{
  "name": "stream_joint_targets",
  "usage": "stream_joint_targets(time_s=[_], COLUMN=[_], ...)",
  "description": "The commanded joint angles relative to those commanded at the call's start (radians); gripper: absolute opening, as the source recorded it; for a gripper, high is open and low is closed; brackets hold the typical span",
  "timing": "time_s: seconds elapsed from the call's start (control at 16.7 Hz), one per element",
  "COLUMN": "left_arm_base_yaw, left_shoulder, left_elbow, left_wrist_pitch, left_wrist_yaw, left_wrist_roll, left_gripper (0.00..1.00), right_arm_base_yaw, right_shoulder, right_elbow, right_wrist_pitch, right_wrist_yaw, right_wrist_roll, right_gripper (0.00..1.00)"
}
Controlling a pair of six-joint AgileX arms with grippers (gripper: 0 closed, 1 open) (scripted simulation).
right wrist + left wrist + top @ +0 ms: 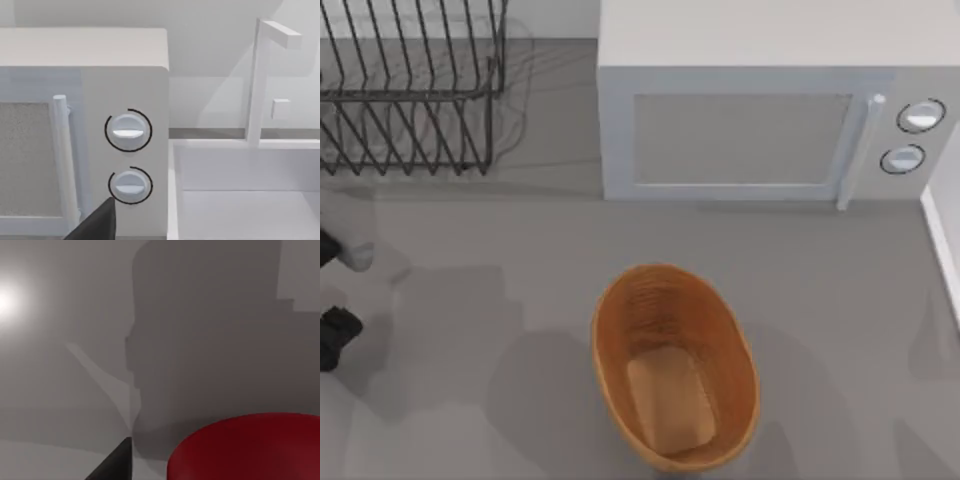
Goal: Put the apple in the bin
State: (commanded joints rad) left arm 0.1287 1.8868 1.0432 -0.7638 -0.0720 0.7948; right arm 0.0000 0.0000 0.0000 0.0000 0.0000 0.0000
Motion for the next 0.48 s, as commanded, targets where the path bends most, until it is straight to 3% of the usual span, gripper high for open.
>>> stream_joint_targets(time_s=[0.48], left_arm_base_yaw=[0.0], left_shoulder=[0.0], left_elbow=[0.0], left_wrist_pitch=[0.0], left_wrist_yaw=[0.0], left_wrist_roll=[0.0], left_gripper=[0.1], right_arm_base_yaw=[0.0], right_shoulder=[0.0], right_elbow=[0.0], right_wrist_pitch=[0.0], right_wrist_yaw=[0.0], right_wrist_roll=[0.0], right_gripper=[1.0])
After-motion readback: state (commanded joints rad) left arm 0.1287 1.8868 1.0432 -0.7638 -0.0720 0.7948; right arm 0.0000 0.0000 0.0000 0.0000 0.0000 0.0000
